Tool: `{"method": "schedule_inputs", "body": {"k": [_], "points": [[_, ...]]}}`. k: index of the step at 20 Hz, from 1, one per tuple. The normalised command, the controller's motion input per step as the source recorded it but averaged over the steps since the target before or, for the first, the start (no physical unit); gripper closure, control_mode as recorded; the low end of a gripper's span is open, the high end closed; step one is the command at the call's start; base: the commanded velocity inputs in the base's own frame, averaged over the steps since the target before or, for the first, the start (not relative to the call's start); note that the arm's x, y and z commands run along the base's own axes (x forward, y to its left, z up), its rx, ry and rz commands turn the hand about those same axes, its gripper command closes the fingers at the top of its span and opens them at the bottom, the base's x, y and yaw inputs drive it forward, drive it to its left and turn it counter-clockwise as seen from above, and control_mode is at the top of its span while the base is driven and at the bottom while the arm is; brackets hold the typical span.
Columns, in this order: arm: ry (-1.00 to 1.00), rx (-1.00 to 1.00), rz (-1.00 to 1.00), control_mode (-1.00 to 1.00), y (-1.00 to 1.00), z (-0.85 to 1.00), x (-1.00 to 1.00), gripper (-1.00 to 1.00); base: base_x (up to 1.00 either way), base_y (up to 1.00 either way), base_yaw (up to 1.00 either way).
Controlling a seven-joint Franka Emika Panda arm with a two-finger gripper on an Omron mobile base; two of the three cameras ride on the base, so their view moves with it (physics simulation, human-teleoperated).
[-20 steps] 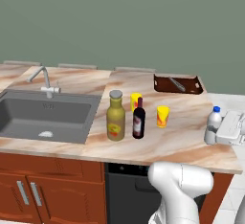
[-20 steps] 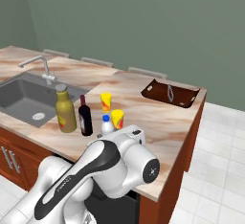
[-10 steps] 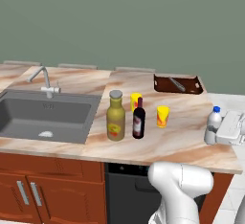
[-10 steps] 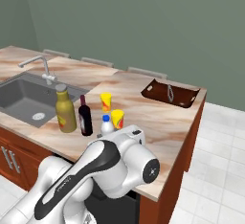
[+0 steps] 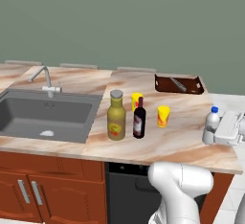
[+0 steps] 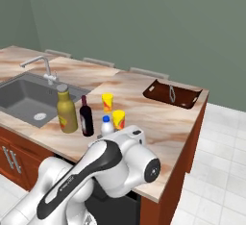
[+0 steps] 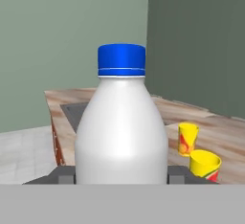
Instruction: Place the drinks on the dining counter in a tight cluster.
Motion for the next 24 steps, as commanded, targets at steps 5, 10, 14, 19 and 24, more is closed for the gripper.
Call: {"method": "schedule_inputs", "body": {"k": [5, 10, 14, 19, 24], "points": [[-0.02, 0.02, 0.19, -1.00, 0.01, -0.14, 0.30, 1.00, 0.00, 0.00, 0.00], [0.00, 0.03, 0.25, -1.00, 0.11, -0.15, 0.24, 1.00, 0.00, 0.00, 0.00], [0.02, 0.02, 0.09, -1.00, 0.15, -0.22, 0.43, 1.00, 0.00, 0.00, 0.00], [0.01, 0.07, 0.01, -1.00, 0.15, -0.21, 0.51, 1.00, 0.00, 0.00, 0.00], [0.00, 0.08, 0.00, -1.00, 0.27, -0.23, 0.27, 1.00, 0.00, 0.00, 0.00]]}}
